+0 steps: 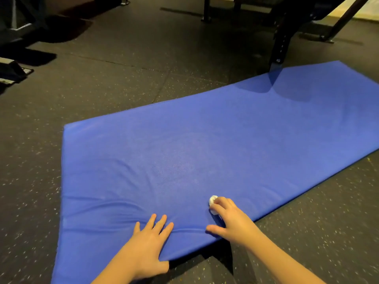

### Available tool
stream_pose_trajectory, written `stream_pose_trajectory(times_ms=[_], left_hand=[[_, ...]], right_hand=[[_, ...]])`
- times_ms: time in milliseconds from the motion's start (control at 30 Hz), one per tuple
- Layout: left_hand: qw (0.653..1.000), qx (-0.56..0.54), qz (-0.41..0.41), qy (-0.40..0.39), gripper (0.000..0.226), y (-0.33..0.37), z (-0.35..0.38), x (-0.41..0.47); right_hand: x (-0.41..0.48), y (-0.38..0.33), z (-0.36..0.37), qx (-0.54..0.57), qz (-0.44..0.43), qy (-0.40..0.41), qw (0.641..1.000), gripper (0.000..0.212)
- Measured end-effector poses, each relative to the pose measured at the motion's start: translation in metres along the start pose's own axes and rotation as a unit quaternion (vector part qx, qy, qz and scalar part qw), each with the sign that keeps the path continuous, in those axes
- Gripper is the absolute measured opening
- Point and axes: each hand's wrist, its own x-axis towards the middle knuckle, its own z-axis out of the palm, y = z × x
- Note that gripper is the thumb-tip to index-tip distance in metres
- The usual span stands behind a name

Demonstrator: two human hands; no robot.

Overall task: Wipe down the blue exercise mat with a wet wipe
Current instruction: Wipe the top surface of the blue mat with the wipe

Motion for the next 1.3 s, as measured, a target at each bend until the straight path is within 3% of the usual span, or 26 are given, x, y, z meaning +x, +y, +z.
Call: stream_pose_trajectory(times_ms=[67, 133, 200, 267, 367, 433, 533, 667, 733, 800, 900, 1033, 1200, 1300], left_hand=[[1.000, -0.023, 0.006, 0.013, 0.096, -0.002, -0.008, -0.007], [0.998, -0.053, 0.008, 0.023, 0.105, -0.003, -0.014, -0.012], [0.997, -0.075, 0.009, 0.025, 0.101, -0.004, -0.023, -0.017], [0.996, -0.085, 0.010, 0.030, 0.089, -0.008, -0.029, -0.019], [0.997, -0.061, -0.002, 0.053, 0.085, -0.005, -0.030, -0.025], [0.990, 0.039, -0.005, 0.138, 0.086, 0.009, -0.014, -0.029], [0.974, 0.095, -0.040, 0.202, 0.086, 0.024, 0.035, -0.027], [0.970, 0.096, -0.035, 0.220, 0.134, 0.009, 0.059, -0.029], [0.974, 0.083, -0.011, 0.212, 0.136, -0.004, 0.062, -0.039], [0.974, 0.101, 0.018, 0.202, 0.124, -0.020, 0.062, -0.052], [0.972, 0.126, 0.061, 0.188, 0.122, -0.049, 0.060, -0.077], [0.972, 0.134, 0.082, 0.175, 0.143, -0.081, 0.070, -0.098], [0.965, 0.150, 0.104, 0.186, 0.136, -0.070, 0.071, -0.115], [0.959, 0.156, 0.120, 0.203, 0.114, -0.041, 0.070, -0.121]], right_hand=[[-0.008, 0.001, -0.009, 0.003, -0.015, -0.021, 1.000, 0.098], [-0.013, 0.004, -0.018, -0.010, -0.032, -0.036, 0.999, 0.107], [-0.015, 0.007, -0.023, -0.053, -0.058, -0.021, 0.997, 0.090], [-0.017, 0.010, -0.025, -0.114, -0.081, 0.047, 0.989, 0.061], [-0.017, 0.010, -0.020, -0.170, -0.048, 0.079, 0.981, 0.068], [-0.015, 0.011, -0.011, -0.228, -0.019, 0.087, 0.970, 0.072], [-0.013, 0.008, -0.011, -0.260, -0.006, 0.092, 0.961, 0.059], [-0.030, -0.010, -0.017, -0.250, -0.010, 0.121, 0.961, 0.045], [-0.038, -0.026, -0.011, -0.244, -0.013, 0.138, 0.960, 0.043], [-0.046, -0.044, -0.002, -0.246, -0.018, 0.150, 0.958, 0.039], [-0.059, -0.072, 0.011, -0.250, -0.036, 0.153, 0.956, 0.034], [-0.074, -0.099, 0.026, -0.244, -0.051, 0.113, 0.962, 0.038], [-0.106, -0.099, 0.029, -0.207, -0.032, 0.041, 0.977, 0.044], [-0.131, -0.093, 0.019, -0.172, -0.004, 0.027, 0.985, 0.040]])
